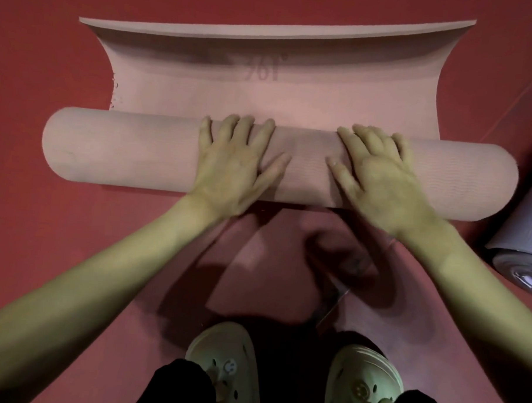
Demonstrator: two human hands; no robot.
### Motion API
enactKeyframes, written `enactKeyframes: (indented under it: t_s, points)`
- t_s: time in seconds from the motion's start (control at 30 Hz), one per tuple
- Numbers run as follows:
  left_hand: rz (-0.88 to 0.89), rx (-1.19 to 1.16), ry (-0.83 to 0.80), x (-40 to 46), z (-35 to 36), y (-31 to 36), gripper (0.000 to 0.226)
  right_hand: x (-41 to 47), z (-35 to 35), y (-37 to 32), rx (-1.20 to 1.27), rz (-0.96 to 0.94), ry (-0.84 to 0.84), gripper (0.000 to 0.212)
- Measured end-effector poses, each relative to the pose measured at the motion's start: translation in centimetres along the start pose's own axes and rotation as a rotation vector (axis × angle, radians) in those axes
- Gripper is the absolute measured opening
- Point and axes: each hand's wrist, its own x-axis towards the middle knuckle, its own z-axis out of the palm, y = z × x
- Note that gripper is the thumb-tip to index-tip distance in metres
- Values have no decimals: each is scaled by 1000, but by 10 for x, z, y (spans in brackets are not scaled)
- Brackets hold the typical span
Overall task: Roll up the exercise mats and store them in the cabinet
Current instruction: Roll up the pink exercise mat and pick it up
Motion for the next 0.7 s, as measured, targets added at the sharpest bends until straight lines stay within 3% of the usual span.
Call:
enactKeyframes:
  t_s: [0.13,0.27,0.5,0.7]
  points:
    - [-36,-44,-44,30,-7,-5,78,-22,6,-1,-27,-39,63,79]
    - [-45,-66,-36,23,-8,-4,85,-8,2,7,-114,-67,-16,112]
    - [88,11,-60,18,-8,-26,115,41,-16,9,-209,-19,-162,138]
    - [119,3,-20,37,-11,-31,110,61,-23,12,-237,-27,-164,132]
